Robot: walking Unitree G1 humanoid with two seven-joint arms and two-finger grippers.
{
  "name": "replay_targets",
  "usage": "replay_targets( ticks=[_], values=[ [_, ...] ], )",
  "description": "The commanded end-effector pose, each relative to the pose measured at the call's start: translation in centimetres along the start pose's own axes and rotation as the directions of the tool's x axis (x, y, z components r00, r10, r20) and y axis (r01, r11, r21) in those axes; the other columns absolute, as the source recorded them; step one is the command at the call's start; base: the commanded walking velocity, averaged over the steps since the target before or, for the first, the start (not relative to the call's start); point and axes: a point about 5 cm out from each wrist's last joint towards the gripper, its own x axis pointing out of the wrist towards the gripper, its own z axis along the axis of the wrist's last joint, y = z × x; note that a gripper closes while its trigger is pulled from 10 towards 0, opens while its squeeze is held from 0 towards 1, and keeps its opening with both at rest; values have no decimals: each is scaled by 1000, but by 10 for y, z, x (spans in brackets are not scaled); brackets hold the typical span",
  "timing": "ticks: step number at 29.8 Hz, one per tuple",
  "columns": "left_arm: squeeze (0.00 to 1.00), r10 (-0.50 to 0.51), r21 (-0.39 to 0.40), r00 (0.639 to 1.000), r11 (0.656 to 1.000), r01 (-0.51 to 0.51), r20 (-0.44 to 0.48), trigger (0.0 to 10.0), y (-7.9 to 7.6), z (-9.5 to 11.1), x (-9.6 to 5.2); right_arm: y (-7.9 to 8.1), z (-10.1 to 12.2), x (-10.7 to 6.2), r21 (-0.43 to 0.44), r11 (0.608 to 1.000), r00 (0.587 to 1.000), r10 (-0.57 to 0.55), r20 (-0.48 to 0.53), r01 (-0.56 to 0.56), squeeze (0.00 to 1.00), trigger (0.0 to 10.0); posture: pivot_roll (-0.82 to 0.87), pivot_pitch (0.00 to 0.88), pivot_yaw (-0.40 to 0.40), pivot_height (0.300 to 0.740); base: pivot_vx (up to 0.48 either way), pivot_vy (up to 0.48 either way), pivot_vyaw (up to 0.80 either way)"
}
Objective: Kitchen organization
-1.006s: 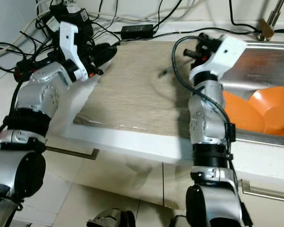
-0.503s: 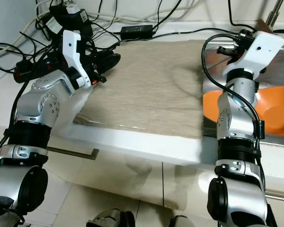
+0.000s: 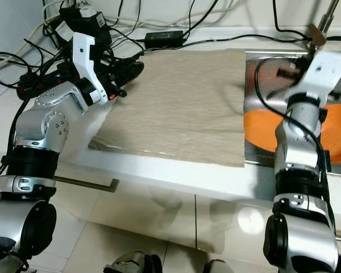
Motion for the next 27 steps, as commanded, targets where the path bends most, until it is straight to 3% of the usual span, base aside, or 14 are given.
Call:
replay_targets(
  ticks=[1, 4, 5, 8, 13, 14, 24, 27],
  values=[
    [0, 15, 9, 1000, 1000, -15, 8, 10000, 4, 5, -5, 2, -8, -3, -21, 1000, 1000, -5, -27, 5, 0, 0, 2, 18, 149, 732, 0, 0, 0],
    [0, 16, 10, 1000, 1000, -16, 7, 10000, 4, 5, -6, 3, -12, -5, -26, 1000, 999, -10, -43, 9, 0, 627, 4, 19, 150, 732, 0, 0, 0],
    [0, 16, 12, 1000, 1000, -16, 5, 10000, 5, 6, -7, 3, -17, -6, -32, 999, 998, -15, -60, 13, 1000, 0, 5, 20, 150, 732, 0, 0, 0],
    [0, 22, 14, 1000, 1000, -22, 0, 10000, 6, 7, -8, 3, -31, -11, -28, 999, 994, -25, -109, 23, 1000, 0, 14, 25, 153, 732, 0, 0, 0],
    [0, 24, 16, 1000, 1000, -24, -4, 10000, 7, 7, -10, 5, -34, -13, -34, 999, 993, -29, -117, 25, 1000, 0, 19, 28, 154, 732, 0, 0, 0],
    [0, 24, 17, 1000, 1000, -24, -7, 10000, 7, 7, -10, 8, -35, -14, -28, 999, 993, -24, -119, 21, 1000, 10000, 22, 28, 154, 732, 0, 0, 0],
    [0, 26, 18, 1000, 1000, -26, -12, 10000, 8, 7, -12, 15, -29, -10, -19, 1000, 995, -20, -97, 19, 1000, 10000, 23, 29, 154, 732, 0, 0, 0],
    [0, 27, 19, 999, 999, -27, -20, 10000, 8, 5, -12, 25, -15, -7, 21, 999, 999, 27, -36, -27, 1000, 10000, 23, 29, 150, 732, 0, 0, 0]
  ],
)
